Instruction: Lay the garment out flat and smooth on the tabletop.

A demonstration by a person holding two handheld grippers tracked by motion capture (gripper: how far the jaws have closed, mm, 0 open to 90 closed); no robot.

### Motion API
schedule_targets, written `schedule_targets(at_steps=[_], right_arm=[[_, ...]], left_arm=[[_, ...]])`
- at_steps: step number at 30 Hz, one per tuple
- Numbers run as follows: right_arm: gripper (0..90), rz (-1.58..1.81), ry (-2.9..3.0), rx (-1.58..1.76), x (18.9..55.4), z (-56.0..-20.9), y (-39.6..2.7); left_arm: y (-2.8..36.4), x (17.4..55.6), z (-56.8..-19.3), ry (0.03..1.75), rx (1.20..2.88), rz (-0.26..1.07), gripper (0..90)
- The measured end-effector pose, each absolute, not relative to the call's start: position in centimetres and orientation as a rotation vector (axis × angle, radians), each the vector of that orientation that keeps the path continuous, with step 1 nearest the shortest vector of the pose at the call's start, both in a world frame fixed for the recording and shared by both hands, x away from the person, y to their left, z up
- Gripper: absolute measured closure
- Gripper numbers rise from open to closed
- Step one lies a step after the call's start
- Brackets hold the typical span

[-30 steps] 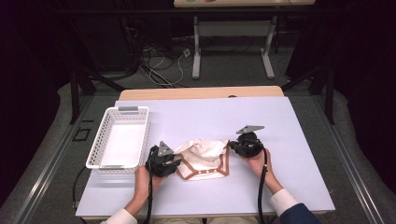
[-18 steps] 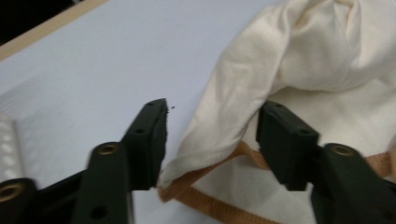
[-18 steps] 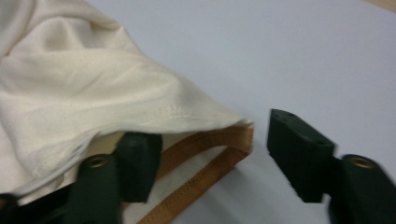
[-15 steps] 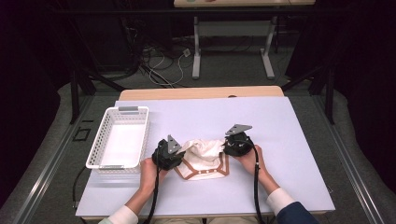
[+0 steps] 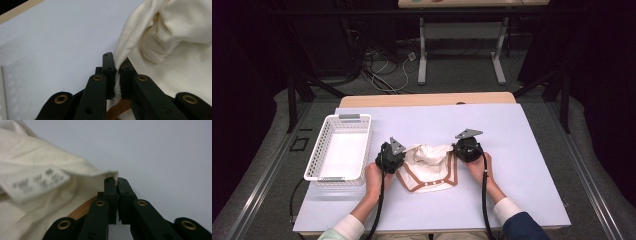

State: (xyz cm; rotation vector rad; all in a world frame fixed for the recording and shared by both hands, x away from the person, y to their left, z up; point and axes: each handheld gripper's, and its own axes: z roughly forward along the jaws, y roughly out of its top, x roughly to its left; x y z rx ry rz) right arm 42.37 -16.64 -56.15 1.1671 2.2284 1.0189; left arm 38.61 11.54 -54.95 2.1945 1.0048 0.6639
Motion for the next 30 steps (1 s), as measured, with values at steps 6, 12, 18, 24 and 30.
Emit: schedule_targets(at_steps=[6,12,18,24,30], right_arm=[[87.0,1.004,2.213,1.215,42.5,-56.2,-17.1],[87.1,0.971,2.203,1.231,42.4,-56.0,-17.4],[87.0,0.927,2.201,1.251,42.5,-55.7,-18.1],[82.3,0.951,2.204,1.271,42.4,-55.6,-18.5],[55.1,1.031,2.252,1.249,41.6,-54.7,-18.8]], left_arm=[[11.5,38.7,-55.3,1.025,2.208,0.666,86.2],[11.8,38.8,-55.4,1.052,2.221,0.659,86.4],[11.9,39.0,-55.7,1.069,2.233,0.664,86.4],[11.8,38.9,-55.8,1.074,2.242,0.679,78.3],[12.0,38.2,-54.9,1.068,2.211,0.674,54.9]])
